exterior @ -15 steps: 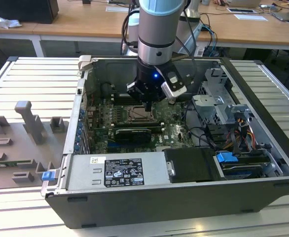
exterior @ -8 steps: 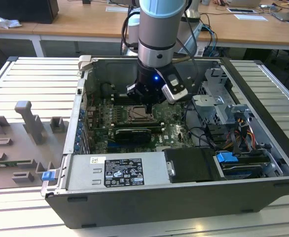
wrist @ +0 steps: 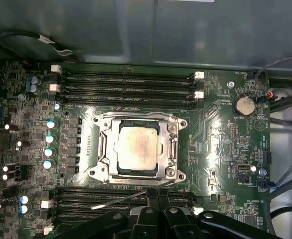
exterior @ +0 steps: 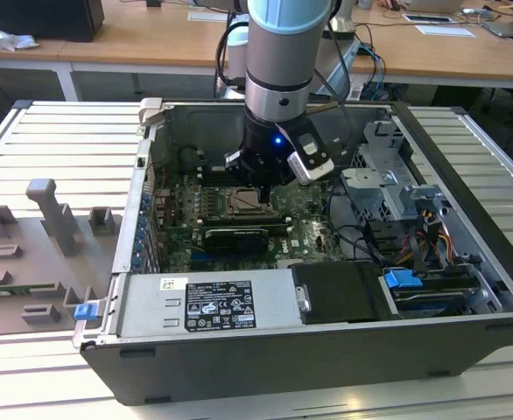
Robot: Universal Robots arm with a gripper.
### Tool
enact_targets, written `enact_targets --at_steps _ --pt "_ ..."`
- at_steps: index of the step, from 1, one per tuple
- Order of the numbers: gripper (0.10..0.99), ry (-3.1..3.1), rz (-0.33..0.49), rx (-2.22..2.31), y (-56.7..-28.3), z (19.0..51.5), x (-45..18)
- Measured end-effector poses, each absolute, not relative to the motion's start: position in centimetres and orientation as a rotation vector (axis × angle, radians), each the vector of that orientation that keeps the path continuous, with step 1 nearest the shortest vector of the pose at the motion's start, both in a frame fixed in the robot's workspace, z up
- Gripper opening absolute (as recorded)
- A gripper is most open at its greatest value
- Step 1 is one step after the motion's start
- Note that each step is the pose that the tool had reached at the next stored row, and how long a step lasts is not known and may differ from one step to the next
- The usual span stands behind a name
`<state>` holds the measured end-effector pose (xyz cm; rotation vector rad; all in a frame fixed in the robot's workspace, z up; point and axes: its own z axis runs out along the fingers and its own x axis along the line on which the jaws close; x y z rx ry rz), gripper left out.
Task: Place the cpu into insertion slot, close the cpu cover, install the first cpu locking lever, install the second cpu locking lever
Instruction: 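Install the second cpu locking lever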
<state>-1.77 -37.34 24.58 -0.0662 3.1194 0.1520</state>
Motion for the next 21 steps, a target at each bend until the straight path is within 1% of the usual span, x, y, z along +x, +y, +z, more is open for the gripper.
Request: enact_targets --at_steps 8,12,21 --pt "0.106 3.119 0.152 -0.066 -37.4 24.6 -1.8" --pt "0.106 3.118 0.185 -0.066 -37.6 24.5 -1.9" --pt "0.106 3.117 0.193 -0.069 -37.7 24.4 -3.2"
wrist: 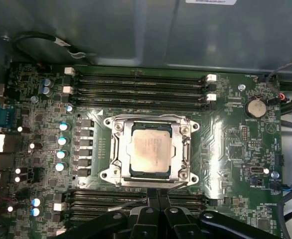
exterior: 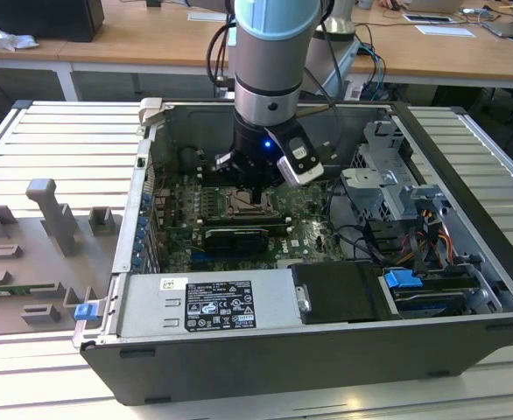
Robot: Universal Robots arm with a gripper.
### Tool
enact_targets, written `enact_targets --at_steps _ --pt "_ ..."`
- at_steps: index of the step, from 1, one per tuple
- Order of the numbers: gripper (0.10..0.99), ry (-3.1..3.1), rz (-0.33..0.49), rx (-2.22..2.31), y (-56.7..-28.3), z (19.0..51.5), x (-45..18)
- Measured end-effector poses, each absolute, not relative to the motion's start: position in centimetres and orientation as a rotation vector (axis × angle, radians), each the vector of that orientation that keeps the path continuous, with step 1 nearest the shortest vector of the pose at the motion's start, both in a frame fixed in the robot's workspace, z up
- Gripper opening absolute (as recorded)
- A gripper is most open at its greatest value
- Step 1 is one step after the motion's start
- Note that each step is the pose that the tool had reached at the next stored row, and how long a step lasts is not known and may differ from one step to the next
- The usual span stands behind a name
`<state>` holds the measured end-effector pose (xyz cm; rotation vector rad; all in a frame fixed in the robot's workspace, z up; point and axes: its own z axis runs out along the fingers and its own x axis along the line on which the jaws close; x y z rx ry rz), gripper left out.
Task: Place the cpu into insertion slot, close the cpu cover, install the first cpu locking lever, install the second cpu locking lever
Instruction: 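Install the second cpu locking lever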
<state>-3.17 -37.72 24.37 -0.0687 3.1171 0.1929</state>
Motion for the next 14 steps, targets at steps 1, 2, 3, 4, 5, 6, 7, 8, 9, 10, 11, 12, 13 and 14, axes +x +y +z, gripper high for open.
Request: enact_targets --at_steps 1,2,3,4,5,6,7,8,9,10,11,12,13,14 --pt "0.106 3.117 0.193 -0.069 -37.72 24.36 -3.34" --pt "0.106 3.117 0.193 -0.07 -37.73 24.35 -3.47" --pt "0.106 3.117 0.193 -0.07 -37.73 24.35 -3.56" --pt "0.106 3.117 0.194 -0.07 -37.73 24.35 -3.71" --pt "0.106 3.117 0.194 -0.07 -37.73 24.34 -3.78" --pt "0.106 3.117 0.195 -0.07 -37.73 24.34 -3.92" --pt "0.106 3.117 0.195 -0.07 -37.73 24.34 -4.01" --pt "0.106 3.117 0.195 -0.07 -37.73 24.34 -4.09" --pt "0.106 3.117 0.195 -0.07 -37.73 24.34 -4.12" --pt "0.106 3.117 0.195 -0.07 -37.73 24.34 -4.15" --pt "0.106 3.117 0.195 -0.07 -37.73 24.33 -4.21" --pt "0.106 3.117 0.195 -0.07 -37.73 24.32 -4.24" --pt "0.106 3.117 0.195 -0.07 -37.73 24.32 -4.26" --pt "0.106 3.117 0.196 -0.07 -37.73 24.31 -4.28"
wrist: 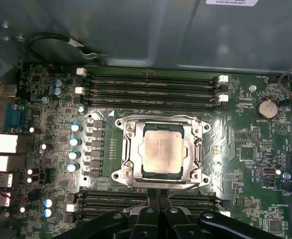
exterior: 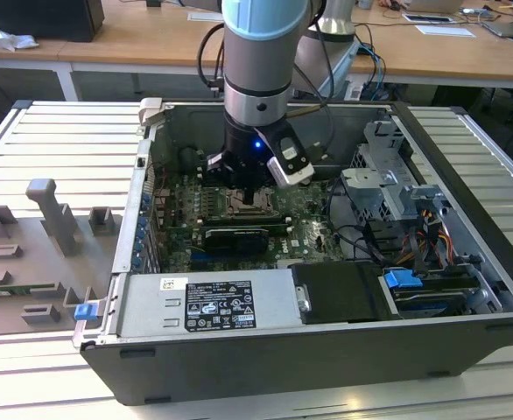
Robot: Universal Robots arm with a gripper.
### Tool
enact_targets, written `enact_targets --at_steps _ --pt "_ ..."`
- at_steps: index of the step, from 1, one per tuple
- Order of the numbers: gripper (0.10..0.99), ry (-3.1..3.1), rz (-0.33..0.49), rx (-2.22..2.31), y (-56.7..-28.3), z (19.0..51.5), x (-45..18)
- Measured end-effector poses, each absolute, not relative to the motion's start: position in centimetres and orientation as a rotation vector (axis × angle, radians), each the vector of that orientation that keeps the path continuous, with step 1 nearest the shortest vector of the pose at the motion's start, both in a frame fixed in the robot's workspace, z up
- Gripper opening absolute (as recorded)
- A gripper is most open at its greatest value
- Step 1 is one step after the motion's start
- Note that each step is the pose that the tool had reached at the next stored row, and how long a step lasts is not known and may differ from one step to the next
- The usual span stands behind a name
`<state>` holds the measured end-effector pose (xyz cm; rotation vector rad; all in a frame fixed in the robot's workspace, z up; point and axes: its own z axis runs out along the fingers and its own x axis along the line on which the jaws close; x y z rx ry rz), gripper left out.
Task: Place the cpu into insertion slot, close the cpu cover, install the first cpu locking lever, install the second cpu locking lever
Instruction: 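Install the second cpu locking lever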
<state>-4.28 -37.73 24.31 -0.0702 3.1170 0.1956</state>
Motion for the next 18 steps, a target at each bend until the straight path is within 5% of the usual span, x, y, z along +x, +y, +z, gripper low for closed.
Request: enact_targets --at_steps 18 --pt "0.106 3.11 0.27 -0.071 -38.64 23.86 -4.87"
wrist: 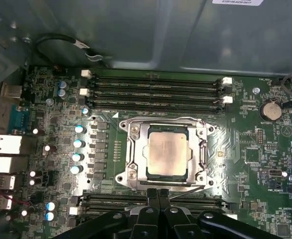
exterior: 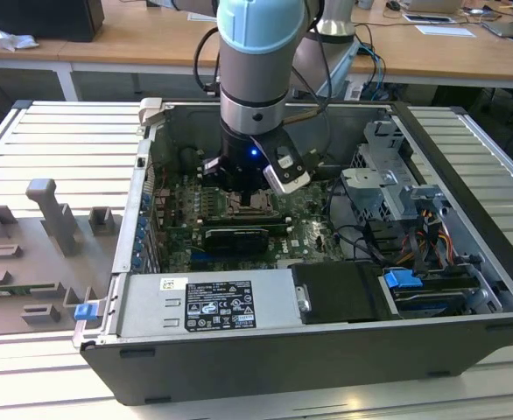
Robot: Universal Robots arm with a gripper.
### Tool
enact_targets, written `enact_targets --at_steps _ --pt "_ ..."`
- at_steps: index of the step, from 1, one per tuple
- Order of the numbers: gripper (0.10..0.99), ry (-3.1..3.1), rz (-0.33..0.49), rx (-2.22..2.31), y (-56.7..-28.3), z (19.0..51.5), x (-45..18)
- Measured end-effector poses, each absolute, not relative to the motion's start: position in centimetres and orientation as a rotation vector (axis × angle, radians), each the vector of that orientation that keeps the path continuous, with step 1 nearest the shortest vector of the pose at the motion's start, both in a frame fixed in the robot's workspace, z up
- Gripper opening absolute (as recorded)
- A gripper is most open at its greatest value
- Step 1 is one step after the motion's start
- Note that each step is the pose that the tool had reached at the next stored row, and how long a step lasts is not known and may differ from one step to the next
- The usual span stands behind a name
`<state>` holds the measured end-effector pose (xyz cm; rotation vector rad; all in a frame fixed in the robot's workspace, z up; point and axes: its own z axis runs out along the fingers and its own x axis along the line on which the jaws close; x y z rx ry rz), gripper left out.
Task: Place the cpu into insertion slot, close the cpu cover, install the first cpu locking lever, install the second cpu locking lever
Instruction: 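Install the second cpu locking lever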
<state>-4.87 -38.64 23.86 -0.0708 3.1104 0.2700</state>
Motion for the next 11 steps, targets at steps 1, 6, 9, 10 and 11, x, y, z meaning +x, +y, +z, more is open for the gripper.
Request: enact_targets --at_steps 1,6,9,10,11 --pt "0.106 3.11 0.274 -0.071 -38.7 23.9 -5.0" --pt "0.106 3.109 0.285 -0.071 -39.2 23.3 -5.7" --pt "0.106 3.109 0.286 -0.078 -39.2 22.5 -6.1" --pt "0.106 3.109 0.287 -0.081 -39.2 22.3 -6.2" --pt "0.106 3.109 0.288 -0.086 -39.2 22.0 -6.3"
